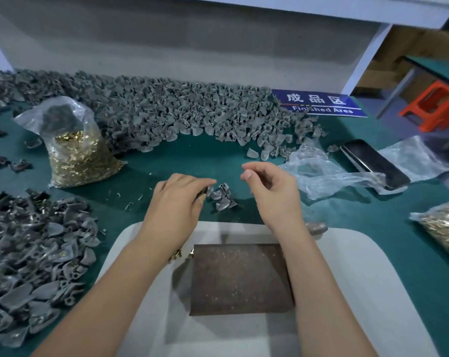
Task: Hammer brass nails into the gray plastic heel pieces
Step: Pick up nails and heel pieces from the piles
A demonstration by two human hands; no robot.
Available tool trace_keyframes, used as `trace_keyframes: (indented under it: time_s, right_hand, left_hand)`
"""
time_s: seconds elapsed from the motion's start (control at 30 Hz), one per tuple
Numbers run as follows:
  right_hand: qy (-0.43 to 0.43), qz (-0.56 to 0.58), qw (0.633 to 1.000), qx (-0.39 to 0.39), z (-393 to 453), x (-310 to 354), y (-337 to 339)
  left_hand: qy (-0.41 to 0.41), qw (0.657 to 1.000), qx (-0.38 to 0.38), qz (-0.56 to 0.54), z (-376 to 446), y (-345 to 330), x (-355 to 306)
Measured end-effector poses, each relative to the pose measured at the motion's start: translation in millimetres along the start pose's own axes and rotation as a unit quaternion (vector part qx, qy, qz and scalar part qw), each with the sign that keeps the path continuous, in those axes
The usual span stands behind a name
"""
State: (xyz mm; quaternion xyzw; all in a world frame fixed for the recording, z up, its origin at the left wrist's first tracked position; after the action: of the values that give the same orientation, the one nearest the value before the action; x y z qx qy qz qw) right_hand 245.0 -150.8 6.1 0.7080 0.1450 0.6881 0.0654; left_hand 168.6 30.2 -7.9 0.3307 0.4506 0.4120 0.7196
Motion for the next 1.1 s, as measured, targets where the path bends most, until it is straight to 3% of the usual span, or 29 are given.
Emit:
trace_keyframes:
  time_s: [0.43, 0.8, 1.1]
  right_hand:
    - [-0.007, -0.021, 1.0, 0.021, 0.2, 1.4, 0.4]
    - [-0.001, -0.055, 0.997, 0.047, 1.5, -3.7, -3.7]
    - [-0.014, -0.056, 0.997, 0.045, 4.1, -7.3, -4.8]
  left_hand:
    - [0.035, 0.993, -0.062, 0.09, 1.1, 4.7, -1.3]
    - [-0.006, 0.995, 0.089, 0.054, 0.6, -10.4, 5.9]
    - [0.044, 0.997, -0.044, 0.036, 1.8, 1.6, 1.1]
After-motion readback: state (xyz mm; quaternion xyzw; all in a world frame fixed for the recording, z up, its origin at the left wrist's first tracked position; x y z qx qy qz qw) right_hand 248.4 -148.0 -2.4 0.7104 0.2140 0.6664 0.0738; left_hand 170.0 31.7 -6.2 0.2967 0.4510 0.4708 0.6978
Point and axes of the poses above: each hand's wrist, its own z-axis towards the middle knuckle, its own y-axis out of the back of the hand, x = y × z, the point moved 2 cm from there along z, towards the middle knuckle, and after that the axes turned 14 degrees about -y, right-handed, at the moved point
